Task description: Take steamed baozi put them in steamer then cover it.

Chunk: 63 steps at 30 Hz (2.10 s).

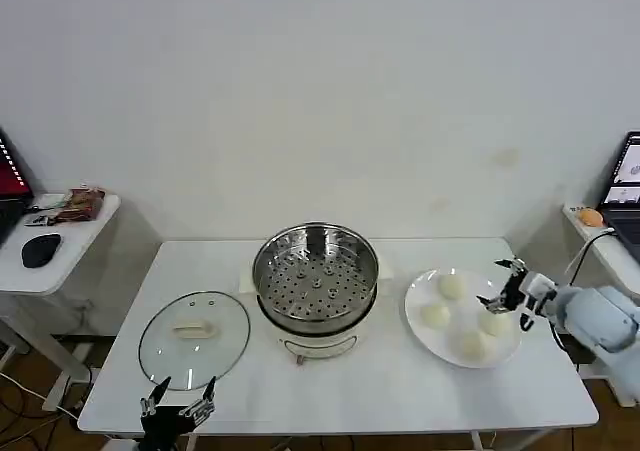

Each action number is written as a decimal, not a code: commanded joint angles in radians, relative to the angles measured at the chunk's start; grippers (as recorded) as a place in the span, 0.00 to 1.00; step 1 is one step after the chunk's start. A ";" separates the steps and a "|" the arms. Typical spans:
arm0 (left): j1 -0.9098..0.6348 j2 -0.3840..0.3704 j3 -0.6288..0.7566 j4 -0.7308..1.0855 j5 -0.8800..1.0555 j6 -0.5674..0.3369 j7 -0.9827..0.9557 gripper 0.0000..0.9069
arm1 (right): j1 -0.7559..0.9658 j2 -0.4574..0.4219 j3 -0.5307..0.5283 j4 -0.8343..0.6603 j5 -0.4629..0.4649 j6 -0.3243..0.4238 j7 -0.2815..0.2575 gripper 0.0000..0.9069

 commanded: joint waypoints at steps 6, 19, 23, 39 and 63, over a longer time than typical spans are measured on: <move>0.000 -0.003 -0.003 -0.009 -0.003 0.004 -0.001 1.00 | 0.451 0.097 -0.478 -0.246 -0.056 0.039 -0.173 1.00; -0.005 -0.009 -0.006 -0.001 -0.022 0.005 -0.004 1.00 | 0.565 0.257 -0.579 -0.458 -0.115 0.172 -0.339 1.00; -0.008 -0.007 -0.005 0.001 -0.026 0.006 -0.004 1.00 | 0.589 0.282 -0.598 -0.502 -0.151 0.193 -0.384 1.00; -0.030 0.001 0.000 -0.003 -0.046 0.019 -0.008 1.00 | 0.563 0.377 -0.584 -0.693 -0.247 0.276 -0.423 1.00; -0.008 0.001 0.000 -0.038 -0.056 0.026 -0.013 1.00 | 0.522 0.497 -0.483 -0.853 -0.296 0.317 -0.420 0.99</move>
